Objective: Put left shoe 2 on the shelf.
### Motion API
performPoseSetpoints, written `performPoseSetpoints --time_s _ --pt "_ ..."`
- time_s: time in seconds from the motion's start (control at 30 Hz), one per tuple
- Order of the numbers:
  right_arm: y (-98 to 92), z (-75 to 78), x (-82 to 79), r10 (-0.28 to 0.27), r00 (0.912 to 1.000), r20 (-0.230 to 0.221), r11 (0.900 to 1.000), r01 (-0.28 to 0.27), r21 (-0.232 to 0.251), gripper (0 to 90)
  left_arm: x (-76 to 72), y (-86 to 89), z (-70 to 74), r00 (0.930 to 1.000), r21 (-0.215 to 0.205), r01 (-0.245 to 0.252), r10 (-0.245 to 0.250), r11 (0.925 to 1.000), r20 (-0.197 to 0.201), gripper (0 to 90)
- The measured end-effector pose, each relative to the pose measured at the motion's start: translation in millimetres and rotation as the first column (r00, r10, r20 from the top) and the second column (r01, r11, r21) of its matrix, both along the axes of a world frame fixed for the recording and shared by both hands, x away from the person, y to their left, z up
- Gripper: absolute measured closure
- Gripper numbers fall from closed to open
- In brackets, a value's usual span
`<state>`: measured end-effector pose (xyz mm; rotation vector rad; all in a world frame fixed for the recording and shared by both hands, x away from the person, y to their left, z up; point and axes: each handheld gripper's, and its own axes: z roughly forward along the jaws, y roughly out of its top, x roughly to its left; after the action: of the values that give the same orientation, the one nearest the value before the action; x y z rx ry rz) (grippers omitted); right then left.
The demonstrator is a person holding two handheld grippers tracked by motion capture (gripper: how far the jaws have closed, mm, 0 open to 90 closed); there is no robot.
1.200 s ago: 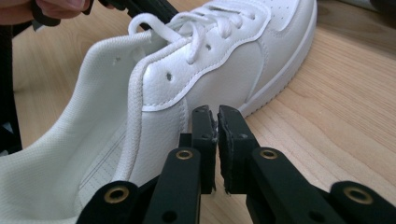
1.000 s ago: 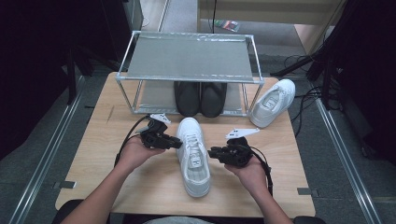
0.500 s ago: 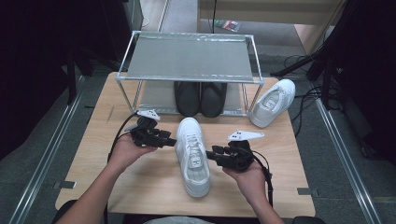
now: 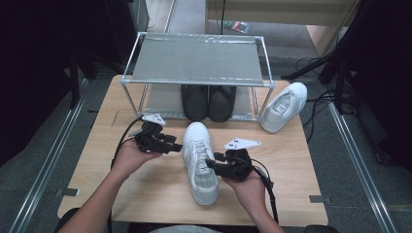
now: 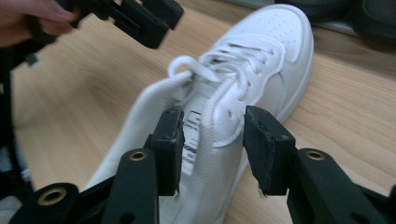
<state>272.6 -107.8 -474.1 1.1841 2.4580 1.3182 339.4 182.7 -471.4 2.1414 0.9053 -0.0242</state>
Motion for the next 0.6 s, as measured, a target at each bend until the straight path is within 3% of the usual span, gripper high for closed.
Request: performPoseSetpoints --time_s 0.23,0.3,0.43,0.6 --pt "7.7 -18.8 7.3 -0.038 0.9988 -0.031 0.999 0.038 0.009 56.3 0.0 3.8 0.3 0.9999 -0.012 -0.010 0.010 0.9999 0.002 45.1" --pt "10.2 -21.0 7.7 -0.043 0.9989 -0.017 0.999 0.043 0.000 55.5 -1.1 5.0 0.2 0.9999 -0.022 -0.011 0.011 0.9997 0.003 43.7" --pt "15.0 -24.2 7.6 -0.053 0.9985 0.012 0.998 0.053 -0.017 54.7 -3.2 6.8 -1.0 0.9998 0.002 -0.018 0.018 0.9998 0.006 42.9" --pt "14.8 -30.0 11.8 -0.060 0.9982 0.005 0.998 0.060 -0.012 57.4 -6.0 10.6 0.0 0.9996 -0.002 -0.025 0.025 0.9997 0.013 42.5"
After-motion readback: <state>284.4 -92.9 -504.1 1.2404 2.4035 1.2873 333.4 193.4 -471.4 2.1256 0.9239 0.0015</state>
